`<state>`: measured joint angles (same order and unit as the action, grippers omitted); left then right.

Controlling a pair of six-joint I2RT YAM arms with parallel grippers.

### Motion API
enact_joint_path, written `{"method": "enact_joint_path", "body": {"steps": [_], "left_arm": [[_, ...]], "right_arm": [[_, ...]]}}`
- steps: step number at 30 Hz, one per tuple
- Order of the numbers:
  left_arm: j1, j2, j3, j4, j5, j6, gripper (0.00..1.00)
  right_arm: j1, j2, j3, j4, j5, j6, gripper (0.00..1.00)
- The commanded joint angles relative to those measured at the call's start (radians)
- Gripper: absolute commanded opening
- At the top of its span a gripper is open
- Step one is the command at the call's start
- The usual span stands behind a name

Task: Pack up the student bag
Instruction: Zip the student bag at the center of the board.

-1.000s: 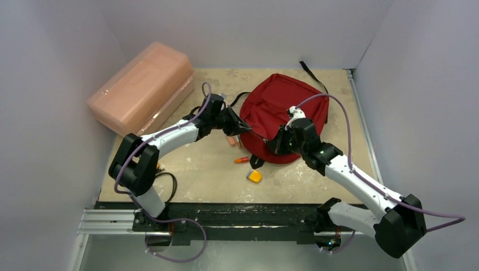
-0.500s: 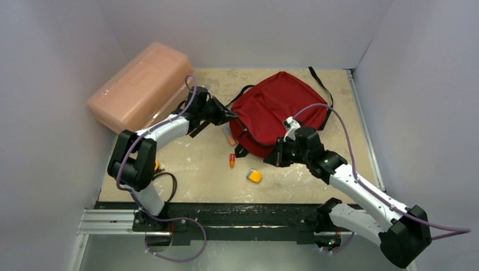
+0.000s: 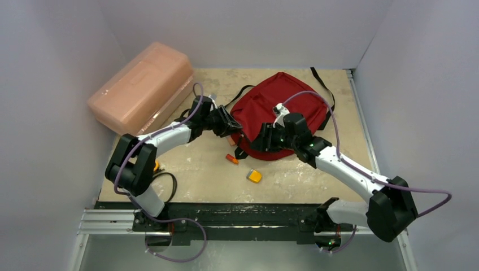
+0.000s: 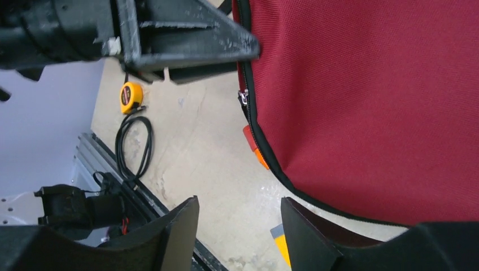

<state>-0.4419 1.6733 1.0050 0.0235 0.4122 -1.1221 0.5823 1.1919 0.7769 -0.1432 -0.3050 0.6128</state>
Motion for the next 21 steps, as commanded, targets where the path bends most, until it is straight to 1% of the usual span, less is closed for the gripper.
{"method": "enact_joint_path", "body": {"steps": [1,4,7,8,11,13,15,16,18,19,21], "left_arm": [[-0.046,-0.090,-0.020,-0.021,-0.020,0.103,0.37],[-0.053,-0.090,-0.033,-0.022,-0.025,0.111,0.37],[-0.052,-0.073,-0.026,-0.022,-0.029,0.116,0.34],[-0.051,-0.067,-0.019,-0.021,-0.031,0.118,0.32],[-0.050,-0.062,-0.017,-0.006,-0.032,0.117,0.18],[-0.050,-0.069,-0.029,0.004,-0.034,0.114,0.14],[-0.050,-0.078,-0.042,0.008,-0.036,0.110,0.10],[-0.050,-0.081,-0.053,0.015,-0.035,0.106,0.08],[-0.050,-0.085,-0.076,0.036,-0.033,0.101,0.02],[-0.050,-0.086,-0.084,0.041,-0.034,0.099,0.01],[-0.050,-0.089,-0.106,0.055,-0.035,0.094,0.00]], "right_arm": [[0.058,0.071,0.087,0.056,0.050,0.026,0.64],[0.099,0.101,0.080,0.053,0.071,0.014,0.71],[0.112,0.120,0.041,0.109,0.042,0.042,0.72],[0.114,0.130,0.026,0.134,0.028,0.058,0.71],[0.114,0.180,-0.023,0.232,0.001,0.106,0.60],[0.113,0.178,-0.056,0.264,0.096,0.123,0.52],[0.113,0.158,-0.081,0.301,0.166,0.124,0.39],[0.110,0.151,-0.075,0.306,0.205,0.116,0.35],[0.109,0.117,-0.056,0.313,0.332,0.069,0.35],[0.102,0.106,-0.048,0.315,0.408,0.067,0.35],[0.066,0.083,-0.016,0.333,0.494,0.021,0.33]]}}
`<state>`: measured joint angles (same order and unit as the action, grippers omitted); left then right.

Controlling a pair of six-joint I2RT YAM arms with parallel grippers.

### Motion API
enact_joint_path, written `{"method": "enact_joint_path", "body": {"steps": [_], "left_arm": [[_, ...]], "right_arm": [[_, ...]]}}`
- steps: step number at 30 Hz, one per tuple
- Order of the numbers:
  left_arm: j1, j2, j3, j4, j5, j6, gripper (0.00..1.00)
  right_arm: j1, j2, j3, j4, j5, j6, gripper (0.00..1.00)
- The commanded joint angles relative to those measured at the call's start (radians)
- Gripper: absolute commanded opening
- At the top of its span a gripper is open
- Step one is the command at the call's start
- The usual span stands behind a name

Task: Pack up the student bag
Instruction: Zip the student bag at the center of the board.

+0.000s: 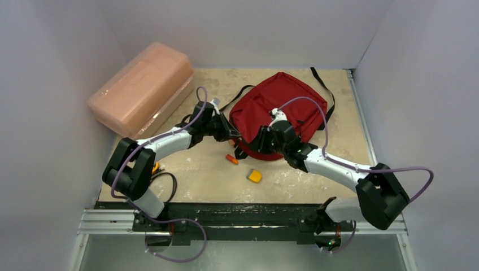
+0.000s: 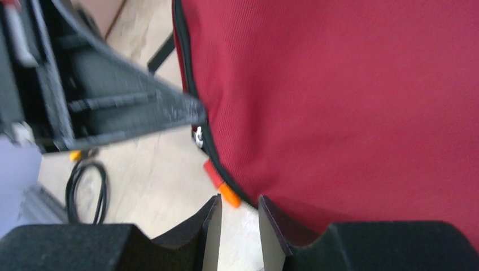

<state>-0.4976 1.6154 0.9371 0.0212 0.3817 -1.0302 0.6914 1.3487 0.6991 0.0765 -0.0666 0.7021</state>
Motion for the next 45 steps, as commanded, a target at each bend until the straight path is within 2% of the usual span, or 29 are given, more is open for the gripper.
{"method": "enact_joint_path", "body": {"steps": [1,4,6,9,11,13,16,17,18,22,24,26,29,33,35,37,41,45], "left_arm": [[0.005,-0.034,-0.050,0.064,-0.005,-0.001,0.00],[0.005,-0.045,-0.074,0.085,0.000,-0.010,0.00],[0.005,-0.050,-0.075,0.085,0.006,-0.014,0.00],[0.005,-0.055,-0.070,0.092,0.015,-0.025,0.00],[0.005,-0.058,-0.064,0.088,0.010,-0.028,0.00],[0.008,-0.063,-0.061,0.087,0.013,-0.030,0.00],[0.008,-0.069,-0.064,0.090,0.027,-0.033,0.00],[0.009,-0.070,-0.069,0.093,0.036,-0.041,0.00],[0.008,-0.071,-0.076,0.105,0.042,-0.047,0.00],[0.008,-0.072,-0.098,0.145,0.074,-0.074,0.00],[0.009,-0.073,-0.100,0.148,0.091,-0.078,0.00],[0.008,-0.082,-0.106,0.157,0.105,-0.084,0.00],[0.008,-0.099,-0.119,0.168,0.106,-0.091,0.00],[0.006,-0.095,-0.129,0.175,0.110,-0.098,0.00],[0.005,-0.093,-0.133,0.178,0.111,-0.100,0.00],[0.005,-0.098,-0.144,0.178,0.105,-0.100,0.00],[0.005,-0.115,-0.160,0.172,0.092,-0.095,0.00],[0.006,-0.111,-0.162,0.192,0.111,-0.113,0.00]], "right_arm": [[-0.068,-0.075,0.085,0.126,0.278,-0.098,0.31],[-0.135,-0.045,0.148,0.187,0.279,-0.199,0.28],[-0.153,0.006,0.228,0.150,0.216,-0.250,0.30],[-0.144,0.075,0.383,-0.089,0.061,-0.345,0.46],[-0.110,0.078,0.399,-0.230,-0.031,-0.341,0.59],[-0.081,0.015,0.289,-0.253,-0.094,-0.275,0.71],[-0.110,-0.177,0.067,-0.175,-0.171,-0.032,0.92],[-0.139,-0.237,-0.002,-0.159,-0.179,0.049,0.97],[-0.171,-0.293,-0.056,-0.147,-0.183,0.119,0.99],[-0.232,-0.458,-0.174,-0.237,-0.061,0.293,0.99],[-0.249,-0.472,-0.222,-0.226,-0.060,0.331,0.99],[-0.279,-0.420,-0.289,-0.083,-0.185,0.365,0.99],[-0.294,-0.277,-0.359,0.281,-0.344,0.441,0.99],[-0.295,-0.152,-0.272,0.490,-0.419,0.467,0.99],[-0.297,-0.161,-0.208,0.505,-0.386,0.436,0.99],[-0.303,-0.179,-0.104,0.418,-0.341,0.369,0.97],[-0.306,-0.140,0.021,0.301,-0.206,0.184,0.83],[-0.307,-0.009,0.115,0.218,-0.238,-0.045,0.79]]}}
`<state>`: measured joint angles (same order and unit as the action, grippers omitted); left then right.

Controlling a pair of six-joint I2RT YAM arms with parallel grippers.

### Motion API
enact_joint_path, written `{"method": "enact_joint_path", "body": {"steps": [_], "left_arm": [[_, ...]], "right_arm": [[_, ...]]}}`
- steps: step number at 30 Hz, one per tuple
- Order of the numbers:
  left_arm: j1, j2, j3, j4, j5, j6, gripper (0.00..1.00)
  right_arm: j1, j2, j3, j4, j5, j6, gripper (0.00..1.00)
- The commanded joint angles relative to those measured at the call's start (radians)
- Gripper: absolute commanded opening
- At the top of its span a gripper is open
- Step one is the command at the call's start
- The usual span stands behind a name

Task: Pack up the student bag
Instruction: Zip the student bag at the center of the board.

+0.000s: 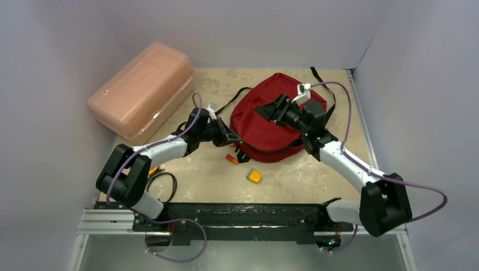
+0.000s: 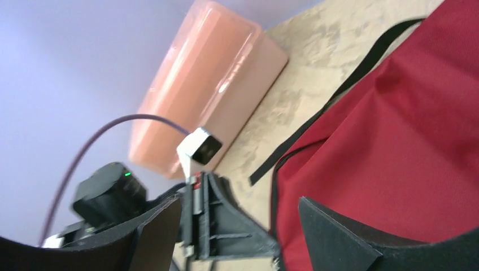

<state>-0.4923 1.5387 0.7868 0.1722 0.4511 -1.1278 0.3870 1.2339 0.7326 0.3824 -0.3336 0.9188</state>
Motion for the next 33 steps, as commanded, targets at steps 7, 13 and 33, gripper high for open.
{"method": "enact_joint_path", "body": {"steps": [7,13,33], "left_arm": [[-0.002,-0.043,-0.012,0.042,0.042,-0.022,0.00],[-0.002,-0.040,-0.020,0.059,0.047,-0.034,0.00],[-0.031,-0.034,-0.020,0.080,0.043,-0.059,0.00]], "right_arm": [[0.006,-0.052,0.075,-0.384,0.162,-0.403,0.93],[-0.066,-0.280,-0.046,-0.645,0.338,-0.224,0.99],[0.011,-0.117,-0.233,-0.219,0.198,-0.189,0.41]]}}
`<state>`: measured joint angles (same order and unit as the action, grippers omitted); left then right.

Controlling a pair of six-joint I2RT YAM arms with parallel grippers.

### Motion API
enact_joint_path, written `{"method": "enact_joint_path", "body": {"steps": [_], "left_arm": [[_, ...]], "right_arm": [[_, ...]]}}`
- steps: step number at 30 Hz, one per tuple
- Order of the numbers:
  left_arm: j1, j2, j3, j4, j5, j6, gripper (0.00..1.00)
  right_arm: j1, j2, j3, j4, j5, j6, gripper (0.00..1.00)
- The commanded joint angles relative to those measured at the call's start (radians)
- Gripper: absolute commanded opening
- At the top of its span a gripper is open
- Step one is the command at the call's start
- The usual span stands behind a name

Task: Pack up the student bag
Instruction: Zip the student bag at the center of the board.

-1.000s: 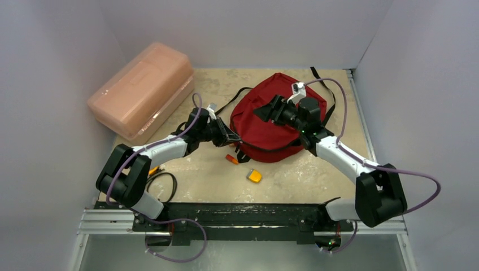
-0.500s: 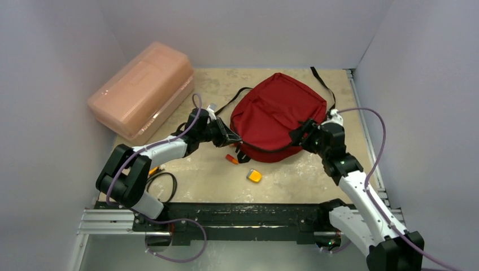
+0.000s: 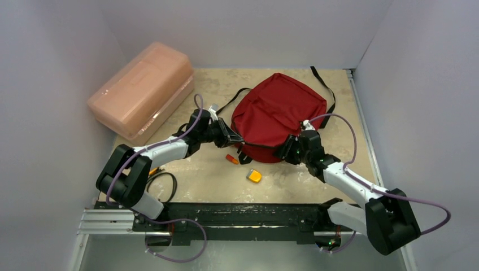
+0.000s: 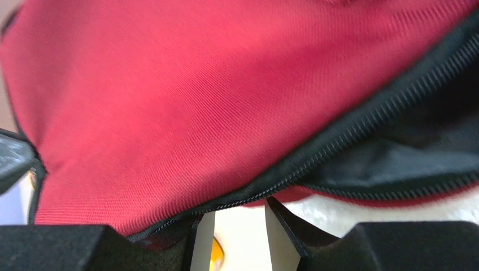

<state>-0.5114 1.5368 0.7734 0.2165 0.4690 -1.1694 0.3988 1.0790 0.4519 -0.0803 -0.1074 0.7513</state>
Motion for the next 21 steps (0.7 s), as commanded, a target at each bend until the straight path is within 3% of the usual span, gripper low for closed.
{"method": "enact_joint_path", "body": {"steps": [1,8,13,21], "left_arm": [[-0.014,-0.035,-0.006,0.028,0.023,-0.015,0.00],[-0.015,-0.052,-0.013,0.006,0.007,-0.002,0.00],[-0.014,-0.052,-0.019,0.008,0.006,-0.003,0.00],[-0.016,-0.052,-0.010,0.009,0.010,-0.004,0.00]], "right_arm": [[0.000,0.047,0.071,0.255,-0.016,-0.038,0.42],[0.000,0.154,0.203,0.237,0.034,-0.184,0.45],[-0.001,0.165,0.237,0.234,0.010,-0.220,0.52],[-0.001,0.251,0.252,0.231,-0.026,-0.243,0.49]]}}
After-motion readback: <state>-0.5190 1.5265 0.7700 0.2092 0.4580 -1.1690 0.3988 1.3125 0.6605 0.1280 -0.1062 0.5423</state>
